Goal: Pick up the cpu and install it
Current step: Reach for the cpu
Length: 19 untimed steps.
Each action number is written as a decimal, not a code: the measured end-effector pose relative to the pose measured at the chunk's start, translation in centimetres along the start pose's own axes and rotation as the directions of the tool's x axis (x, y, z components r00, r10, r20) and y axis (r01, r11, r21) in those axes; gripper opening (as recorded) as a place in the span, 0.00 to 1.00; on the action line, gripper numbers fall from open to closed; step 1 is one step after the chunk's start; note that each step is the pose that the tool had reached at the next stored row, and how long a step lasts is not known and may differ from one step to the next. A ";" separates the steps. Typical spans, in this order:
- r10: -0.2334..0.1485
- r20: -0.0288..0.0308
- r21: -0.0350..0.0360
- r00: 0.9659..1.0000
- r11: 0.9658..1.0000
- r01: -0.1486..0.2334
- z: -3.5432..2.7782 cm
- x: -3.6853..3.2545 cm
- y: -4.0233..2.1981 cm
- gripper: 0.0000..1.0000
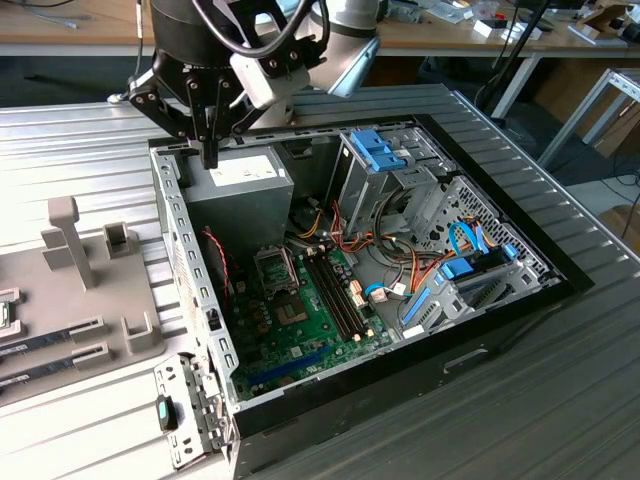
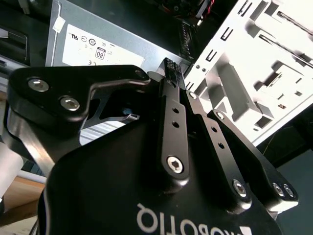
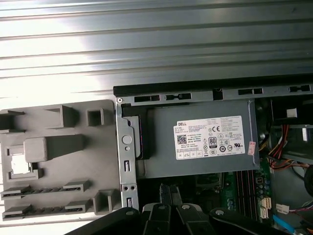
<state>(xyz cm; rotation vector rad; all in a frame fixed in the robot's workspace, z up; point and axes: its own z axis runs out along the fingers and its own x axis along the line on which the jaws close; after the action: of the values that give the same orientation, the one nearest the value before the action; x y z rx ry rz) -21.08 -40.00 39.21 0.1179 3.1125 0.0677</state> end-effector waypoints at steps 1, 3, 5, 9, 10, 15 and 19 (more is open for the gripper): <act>0.000 0.000 0.000 1.000 1.000 0.000 0.00 0.04 0.00 0.11; 0.000 0.000 0.000 1.000 1.000 0.000 0.01 0.11 -0.01 0.11; 0.000 0.000 0.000 1.000 1.000 0.000 0.01 0.21 -0.02 0.11; 0.000 0.000 0.000 1.000 1.000 0.000 0.02 0.47 -0.04 0.11; 0.000 0.000 0.000 1.000 1.000 0.000 0.01 0.52 -0.04 0.11; 0.000 0.000 0.000 1.000 1.000 0.000 0.02 0.87 -0.07 0.11; 0.000 0.000 0.000 1.000 1.000 0.000 0.02 1.06 -0.08 0.11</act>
<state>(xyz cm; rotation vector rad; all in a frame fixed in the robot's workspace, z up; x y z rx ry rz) -22.15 -40.00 39.15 0.1180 3.1125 0.0678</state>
